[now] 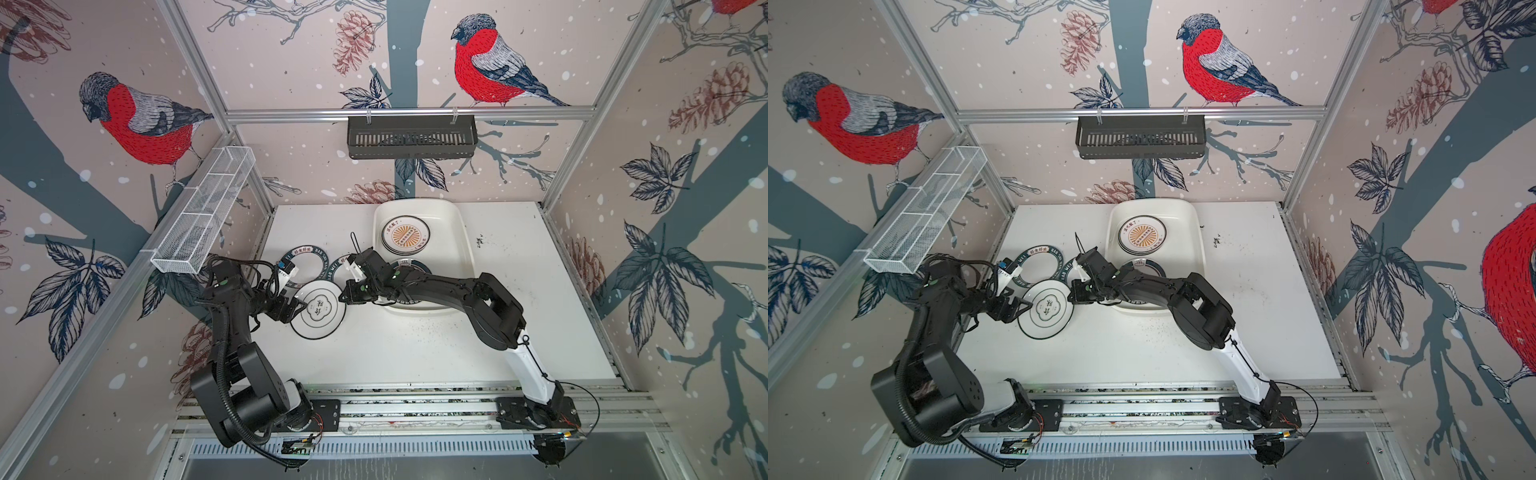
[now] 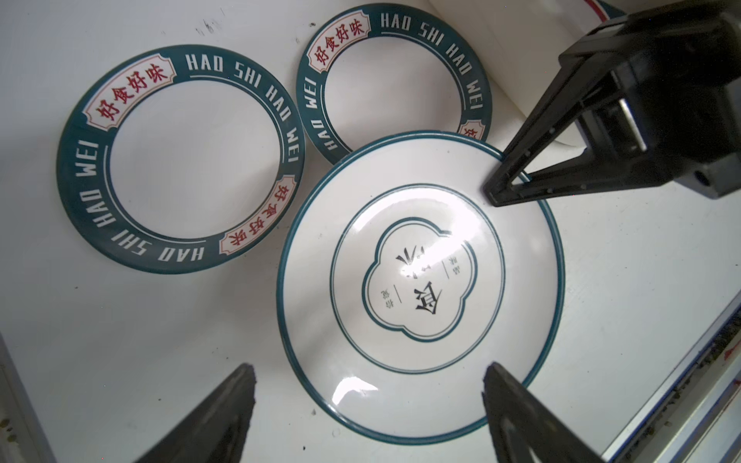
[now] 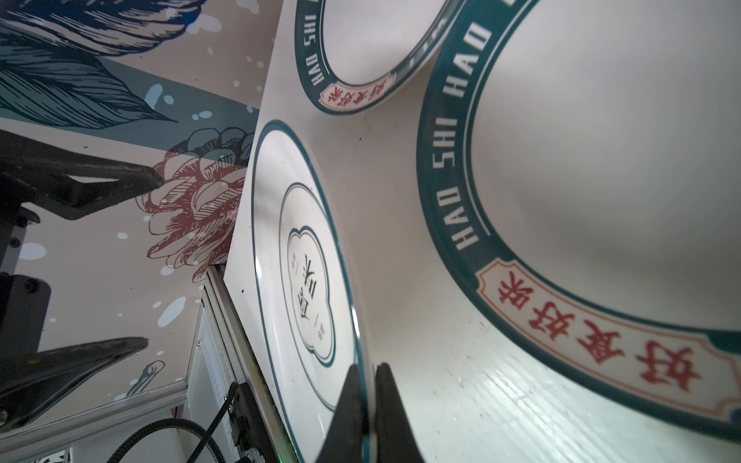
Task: Place the plates into the plastic bin on the countertop
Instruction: 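Carry the upright cloud-center plate into the white tray with the right gripper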
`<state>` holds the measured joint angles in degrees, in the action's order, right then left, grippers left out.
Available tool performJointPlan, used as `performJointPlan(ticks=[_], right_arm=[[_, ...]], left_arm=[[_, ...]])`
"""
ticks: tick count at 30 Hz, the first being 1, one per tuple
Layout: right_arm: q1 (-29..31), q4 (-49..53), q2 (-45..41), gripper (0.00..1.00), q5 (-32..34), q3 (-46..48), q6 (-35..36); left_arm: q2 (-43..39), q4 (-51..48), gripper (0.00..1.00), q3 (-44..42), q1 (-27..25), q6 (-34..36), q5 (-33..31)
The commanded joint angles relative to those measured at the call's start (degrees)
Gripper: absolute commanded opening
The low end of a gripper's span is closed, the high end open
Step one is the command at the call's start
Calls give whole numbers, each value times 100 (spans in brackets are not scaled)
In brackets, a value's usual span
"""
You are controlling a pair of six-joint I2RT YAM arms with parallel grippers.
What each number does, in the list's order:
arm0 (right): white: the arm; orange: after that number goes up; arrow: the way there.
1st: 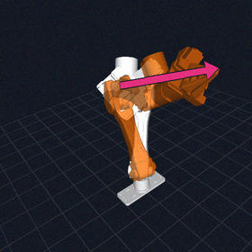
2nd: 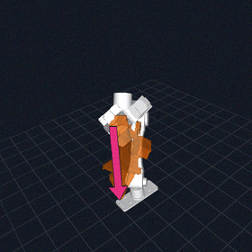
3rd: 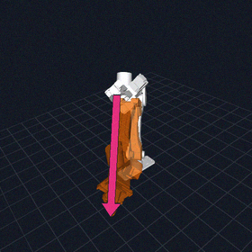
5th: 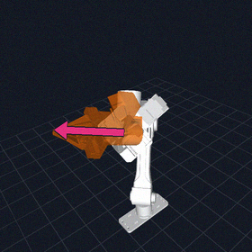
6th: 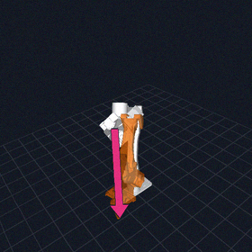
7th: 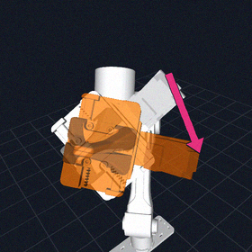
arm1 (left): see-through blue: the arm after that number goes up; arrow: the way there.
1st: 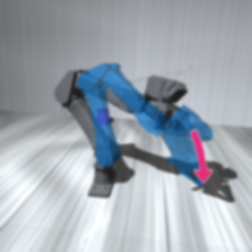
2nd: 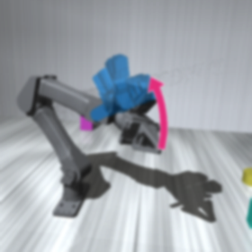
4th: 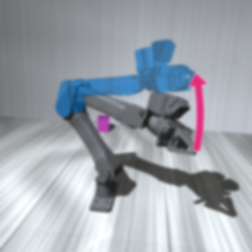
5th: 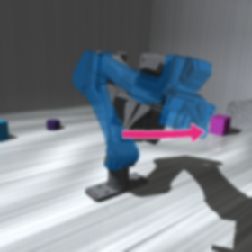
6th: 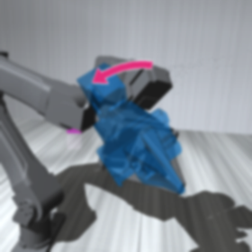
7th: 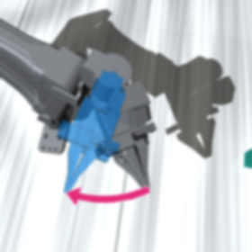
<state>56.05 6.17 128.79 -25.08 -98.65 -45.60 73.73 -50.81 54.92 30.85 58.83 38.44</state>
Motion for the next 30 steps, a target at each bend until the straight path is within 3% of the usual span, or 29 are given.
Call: performJointPlan(ticks=[1,18,24,30], right_arm=[[-46,27,-174,2,49,-33,182],[-580,260,-810,2,-256,-107,381],[-909,288,-1189,2,-356,41,449],[-1434,180,-1868,2,-401,596,457]], left_arm=[[-120,-407,89,159,0,48,419],[-973,-484,97,901,-4,-612,1304],[-1152,-374,97,1019,-35,-1032,1333],[-1207,134,97,1179,-280,-1917,1081]])
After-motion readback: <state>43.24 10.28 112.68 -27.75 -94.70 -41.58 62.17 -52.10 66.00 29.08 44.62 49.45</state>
